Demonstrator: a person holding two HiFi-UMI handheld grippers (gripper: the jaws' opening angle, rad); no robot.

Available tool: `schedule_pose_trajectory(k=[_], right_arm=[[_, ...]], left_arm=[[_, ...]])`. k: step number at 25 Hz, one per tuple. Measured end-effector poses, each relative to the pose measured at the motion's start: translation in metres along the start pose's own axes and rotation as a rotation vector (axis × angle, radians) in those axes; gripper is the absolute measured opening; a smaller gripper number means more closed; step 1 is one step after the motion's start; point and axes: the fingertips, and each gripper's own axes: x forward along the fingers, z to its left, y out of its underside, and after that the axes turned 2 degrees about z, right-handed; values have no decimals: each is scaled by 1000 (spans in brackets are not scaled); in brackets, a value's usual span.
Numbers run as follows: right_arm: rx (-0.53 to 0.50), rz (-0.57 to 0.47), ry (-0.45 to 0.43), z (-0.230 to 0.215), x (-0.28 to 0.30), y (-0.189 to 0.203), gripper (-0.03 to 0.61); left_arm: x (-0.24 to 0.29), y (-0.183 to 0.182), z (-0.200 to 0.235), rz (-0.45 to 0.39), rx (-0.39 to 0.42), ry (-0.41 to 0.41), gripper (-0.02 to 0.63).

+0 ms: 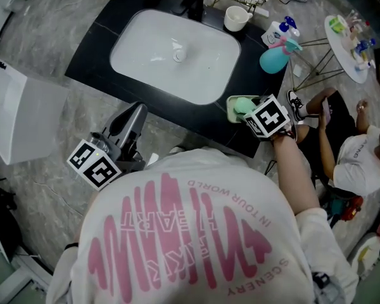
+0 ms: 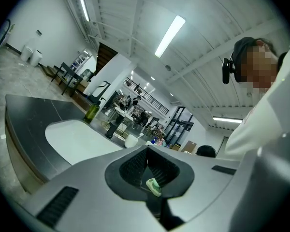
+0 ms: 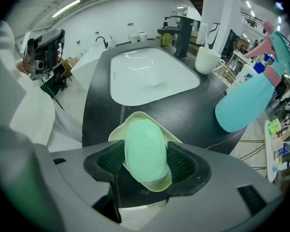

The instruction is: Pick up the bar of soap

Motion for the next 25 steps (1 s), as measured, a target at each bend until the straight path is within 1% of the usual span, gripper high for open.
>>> schedule_pose_trajectory(k=[3,6,9,12,15,18,21,23,25], right_arm=[[69,-56,-36,3,-5,0,282],[153,-146,-71,3,-19,-4,282],[264,-262,-110,0,-37,-9,282],[382,-395,-167,-1,-60,-13,282],[478,-524,-226,1,-85,-18,282],[580,-682,-292,1,-112,-25,282],[684,-901,-391,0,-147,-35,282],[749,-1028,-452,0,-168,-35,282],[785,-1128,-474,-2,-185,-31,282]], left_arm=[[6,-1,-1,11,4,25,11],[13,-2,-3,21,9,47,11],[20,-2,-6,32,15,74,11],[28,-3,-12,46,25,105,11],[34,-1,-18,63,31,133,11],[44,1,-26,83,39,169,11],[53,2,-35,107,47,213,11],[58,5,-40,125,50,240,11],[62,9,-45,145,51,264,11]])
